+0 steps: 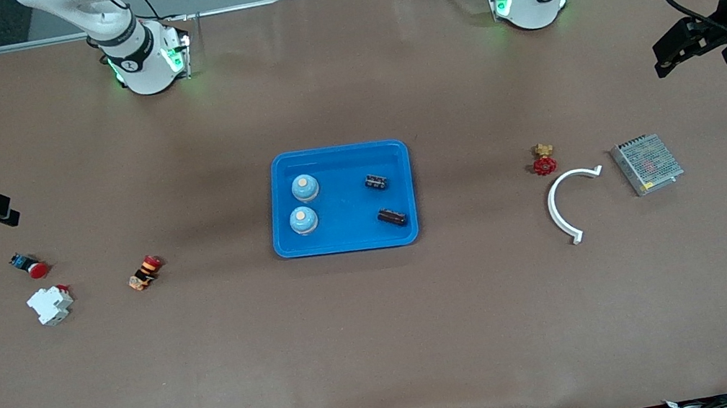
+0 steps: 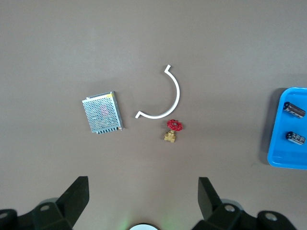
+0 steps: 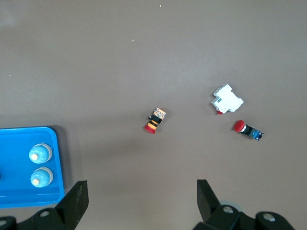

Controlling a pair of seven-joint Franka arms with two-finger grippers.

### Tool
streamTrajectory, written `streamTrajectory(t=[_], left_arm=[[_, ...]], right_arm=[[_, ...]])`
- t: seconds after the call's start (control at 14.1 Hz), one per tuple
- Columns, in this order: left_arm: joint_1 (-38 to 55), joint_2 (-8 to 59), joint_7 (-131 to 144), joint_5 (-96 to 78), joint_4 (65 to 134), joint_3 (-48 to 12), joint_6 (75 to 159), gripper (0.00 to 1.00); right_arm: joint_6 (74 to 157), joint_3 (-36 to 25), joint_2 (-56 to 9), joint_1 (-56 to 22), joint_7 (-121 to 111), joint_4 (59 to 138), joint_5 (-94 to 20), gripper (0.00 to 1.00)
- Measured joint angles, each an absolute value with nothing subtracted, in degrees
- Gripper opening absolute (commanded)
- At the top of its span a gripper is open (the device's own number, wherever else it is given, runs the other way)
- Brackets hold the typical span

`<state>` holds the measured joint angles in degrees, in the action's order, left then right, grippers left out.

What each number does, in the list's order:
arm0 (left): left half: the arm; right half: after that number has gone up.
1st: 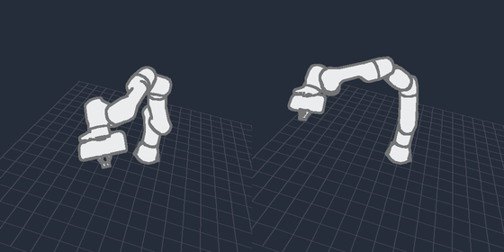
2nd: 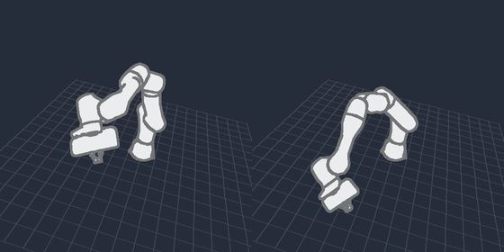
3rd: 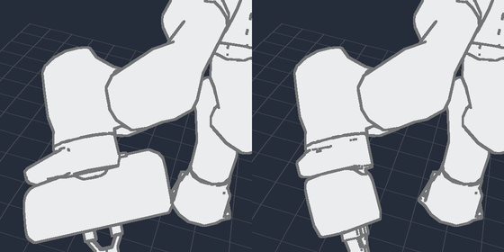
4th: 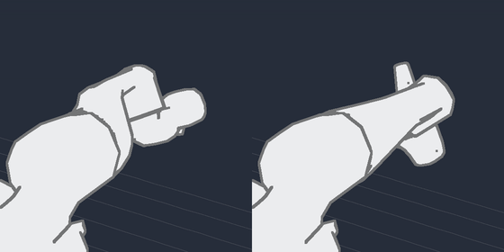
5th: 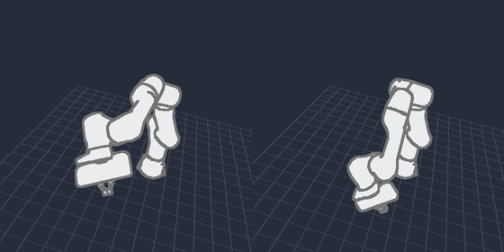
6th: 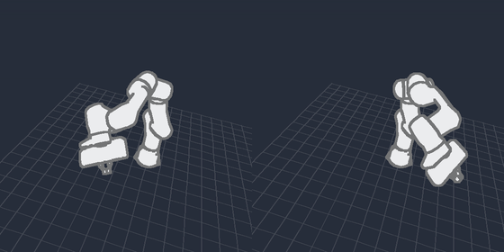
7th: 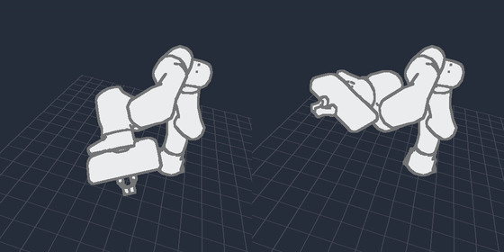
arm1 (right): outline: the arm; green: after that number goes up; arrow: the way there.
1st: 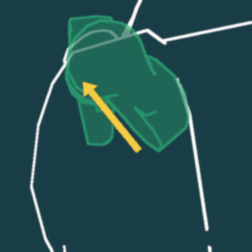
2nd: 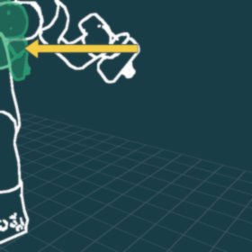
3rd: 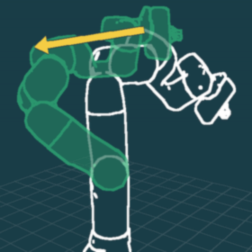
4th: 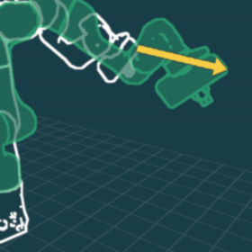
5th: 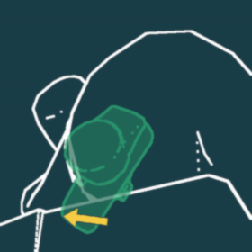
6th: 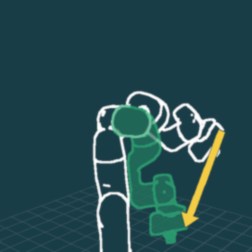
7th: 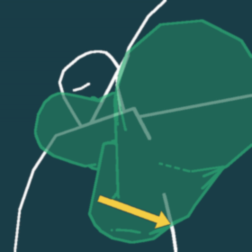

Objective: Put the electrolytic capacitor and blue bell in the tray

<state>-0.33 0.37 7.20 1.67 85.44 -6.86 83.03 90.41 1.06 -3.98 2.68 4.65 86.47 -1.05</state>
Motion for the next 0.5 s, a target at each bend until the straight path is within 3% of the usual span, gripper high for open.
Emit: streamTrajectory(t=[0.5], left_arm=[[-0.34,0.20,7.08,1.79,85.42,-6.97,83.02,1.00]], right_arm=[[90.53,1.06,-3.93,2.68,4.65,86.98,-1.05,1.00]])
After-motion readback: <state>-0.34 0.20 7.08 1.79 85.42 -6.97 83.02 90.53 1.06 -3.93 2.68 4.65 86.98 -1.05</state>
